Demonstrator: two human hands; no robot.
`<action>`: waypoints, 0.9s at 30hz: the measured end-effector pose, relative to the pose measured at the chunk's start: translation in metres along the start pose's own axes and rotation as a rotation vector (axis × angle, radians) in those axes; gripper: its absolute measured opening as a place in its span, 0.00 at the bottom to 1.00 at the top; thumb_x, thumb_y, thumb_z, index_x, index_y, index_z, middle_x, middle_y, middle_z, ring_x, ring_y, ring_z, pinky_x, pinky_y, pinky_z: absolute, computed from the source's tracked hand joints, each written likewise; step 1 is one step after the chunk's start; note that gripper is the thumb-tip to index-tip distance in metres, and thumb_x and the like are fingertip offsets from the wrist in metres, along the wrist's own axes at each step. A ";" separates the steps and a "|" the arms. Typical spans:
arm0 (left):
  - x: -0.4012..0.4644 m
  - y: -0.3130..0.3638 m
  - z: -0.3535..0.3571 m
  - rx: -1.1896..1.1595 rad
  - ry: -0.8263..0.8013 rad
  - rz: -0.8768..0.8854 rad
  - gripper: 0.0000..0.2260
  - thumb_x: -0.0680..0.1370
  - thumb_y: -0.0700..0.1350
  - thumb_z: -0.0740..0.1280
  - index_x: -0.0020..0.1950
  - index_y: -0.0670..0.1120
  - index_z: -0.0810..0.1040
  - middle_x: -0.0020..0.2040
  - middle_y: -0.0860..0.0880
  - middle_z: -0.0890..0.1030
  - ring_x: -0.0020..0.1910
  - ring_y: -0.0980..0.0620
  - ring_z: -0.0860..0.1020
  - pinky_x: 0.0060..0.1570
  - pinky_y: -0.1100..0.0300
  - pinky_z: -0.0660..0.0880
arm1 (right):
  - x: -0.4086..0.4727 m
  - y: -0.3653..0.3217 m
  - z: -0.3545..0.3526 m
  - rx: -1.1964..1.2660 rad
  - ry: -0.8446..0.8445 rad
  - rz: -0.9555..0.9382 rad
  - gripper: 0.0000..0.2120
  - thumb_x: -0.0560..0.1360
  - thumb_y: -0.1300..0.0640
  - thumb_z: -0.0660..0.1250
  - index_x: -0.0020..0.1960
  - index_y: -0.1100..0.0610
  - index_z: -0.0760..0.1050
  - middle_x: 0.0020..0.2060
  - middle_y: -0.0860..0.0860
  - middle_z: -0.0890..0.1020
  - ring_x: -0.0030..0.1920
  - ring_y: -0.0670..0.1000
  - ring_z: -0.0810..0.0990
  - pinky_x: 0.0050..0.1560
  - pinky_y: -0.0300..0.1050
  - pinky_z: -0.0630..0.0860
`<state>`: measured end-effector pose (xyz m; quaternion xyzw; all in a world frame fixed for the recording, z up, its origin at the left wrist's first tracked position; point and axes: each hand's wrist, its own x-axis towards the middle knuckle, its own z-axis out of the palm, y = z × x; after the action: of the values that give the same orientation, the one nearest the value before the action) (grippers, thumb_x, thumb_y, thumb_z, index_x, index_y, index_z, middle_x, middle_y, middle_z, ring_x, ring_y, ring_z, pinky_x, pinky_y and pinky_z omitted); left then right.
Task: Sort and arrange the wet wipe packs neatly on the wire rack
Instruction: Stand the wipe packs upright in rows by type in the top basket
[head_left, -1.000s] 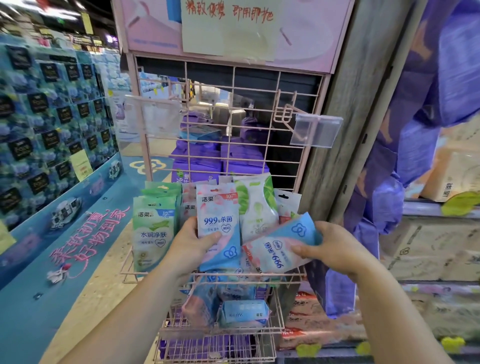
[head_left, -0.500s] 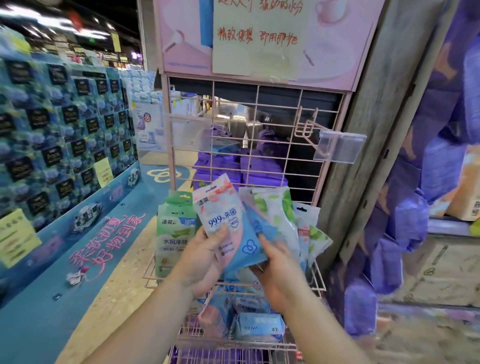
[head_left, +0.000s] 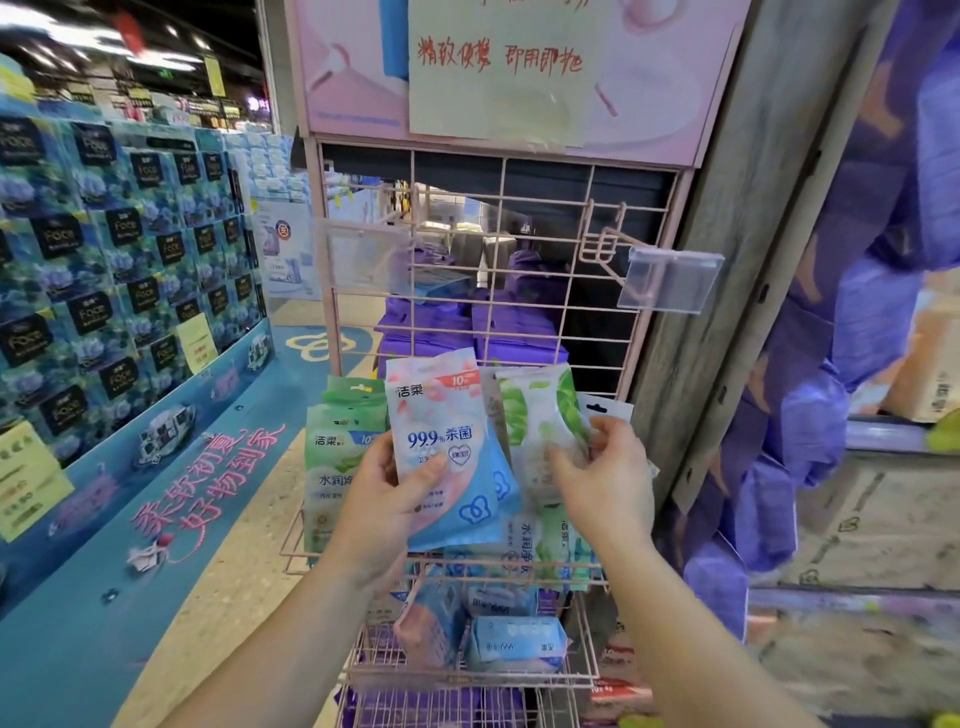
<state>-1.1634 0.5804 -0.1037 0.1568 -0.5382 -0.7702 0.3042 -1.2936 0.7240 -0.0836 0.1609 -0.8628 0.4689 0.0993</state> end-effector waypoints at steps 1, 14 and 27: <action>0.000 -0.001 0.000 0.022 0.001 0.002 0.18 0.69 0.44 0.71 0.58 0.50 0.75 0.53 0.50 0.85 0.52 0.49 0.83 0.48 0.52 0.79 | 0.005 0.000 0.002 -0.135 -0.032 -0.011 0.34 0.64 0.41 0.73 0.65 0.51 0.69 0.56 0.50 0.80 0.58 0.55 0.77 0.56 0.53 0.74; -0.004 -0.005 -0.007 -0.012 0.029 0.083 0.15 0.70 0.46 0.71 0.55 0.52 0.72 0.47 0.54 0.86 0.45 0.56 0.84 0.36 0.64 0.80 | 0.015 0.057 -0.048 0.397 -0.443 0.072 0.14 0.70 0.58 0.74 0.53 0.50 0.75 0.47 0.51 0.86 0.43 0.47 0.86 0.42 0.43 0.82; 0.003 -0.015 -0.004 0.091 0.075 0.082 0.28 0.76 0.32 0.65 0.69 0.56 0.63 0.57 0.52 0.81 0.49 0.57 0.83 0.39 0.61 0.80 | -0.008 0.061 -0.029 0.481 -0.361 0.078 0.08 0.76 0.56 0.67 0.54 0.49 0.76 0.48 0.48 0.86 0.49 0.49 0.84 0.53 0.51 0.80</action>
<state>-1.1680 0.5797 -0.1190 0.1769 -0.5668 -0.7254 0.3482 -1.3082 0.7811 -0.1176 0.2274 -0.7362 0.6271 -0.1146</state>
